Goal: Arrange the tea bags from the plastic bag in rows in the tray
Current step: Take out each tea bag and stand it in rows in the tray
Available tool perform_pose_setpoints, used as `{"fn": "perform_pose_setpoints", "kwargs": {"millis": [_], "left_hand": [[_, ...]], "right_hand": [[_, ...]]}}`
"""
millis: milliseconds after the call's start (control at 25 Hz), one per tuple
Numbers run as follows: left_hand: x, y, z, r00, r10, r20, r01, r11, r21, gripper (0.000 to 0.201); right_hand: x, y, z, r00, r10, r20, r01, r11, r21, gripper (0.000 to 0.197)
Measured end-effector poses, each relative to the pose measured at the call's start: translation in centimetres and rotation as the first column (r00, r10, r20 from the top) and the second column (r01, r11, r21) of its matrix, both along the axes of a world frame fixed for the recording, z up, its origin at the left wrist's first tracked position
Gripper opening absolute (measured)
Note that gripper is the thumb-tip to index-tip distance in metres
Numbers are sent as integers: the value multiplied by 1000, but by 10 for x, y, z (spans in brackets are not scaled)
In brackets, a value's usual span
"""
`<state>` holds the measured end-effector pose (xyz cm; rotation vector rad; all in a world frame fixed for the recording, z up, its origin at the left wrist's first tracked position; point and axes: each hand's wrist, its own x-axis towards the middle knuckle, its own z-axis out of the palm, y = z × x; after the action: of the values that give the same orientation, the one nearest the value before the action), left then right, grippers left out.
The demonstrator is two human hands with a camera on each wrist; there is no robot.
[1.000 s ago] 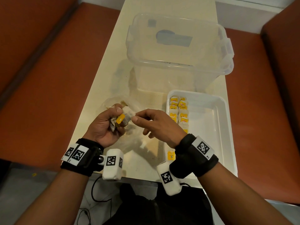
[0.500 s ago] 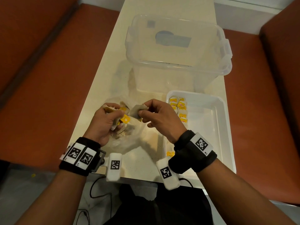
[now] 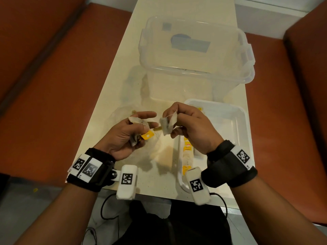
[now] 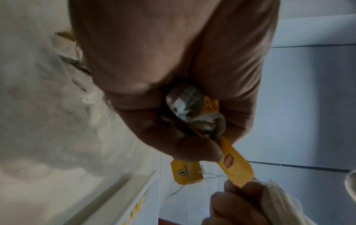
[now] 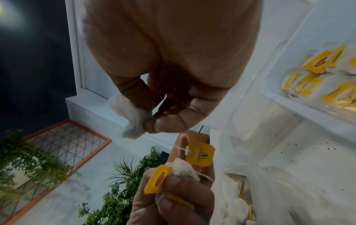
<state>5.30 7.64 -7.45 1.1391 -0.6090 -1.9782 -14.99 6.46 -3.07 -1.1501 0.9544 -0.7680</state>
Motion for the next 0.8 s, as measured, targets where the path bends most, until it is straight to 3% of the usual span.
{"fn": "perform_pose_setpoints", "kwargs": {"millis": [120, 320, 520, 800], "left_hand": [[-16, 3, 8, 995, -99, -18, 98, 994, -38, 40], [-37, 4, 7, 993, -113, -20, 113, 994, 7, 23], [-46, 11, 10, 974, -210, 86, 213, 977, -27, 30], [-59, 13, 13, 923, -334, 192, 355, 931, -89, 28]], "right_hand": [[-7, -2, -2, 991, 36, 125, -42, 998, 47, 36], [-16, 2, 1, 987, -60, 147, 38, 988, 152, 28], [-30, 3, -1, 966, -153, 209, 101, 966, 239, 20], [-40, 3, -1, 951, -135, 277, 60, 962, 265, 18]]}}
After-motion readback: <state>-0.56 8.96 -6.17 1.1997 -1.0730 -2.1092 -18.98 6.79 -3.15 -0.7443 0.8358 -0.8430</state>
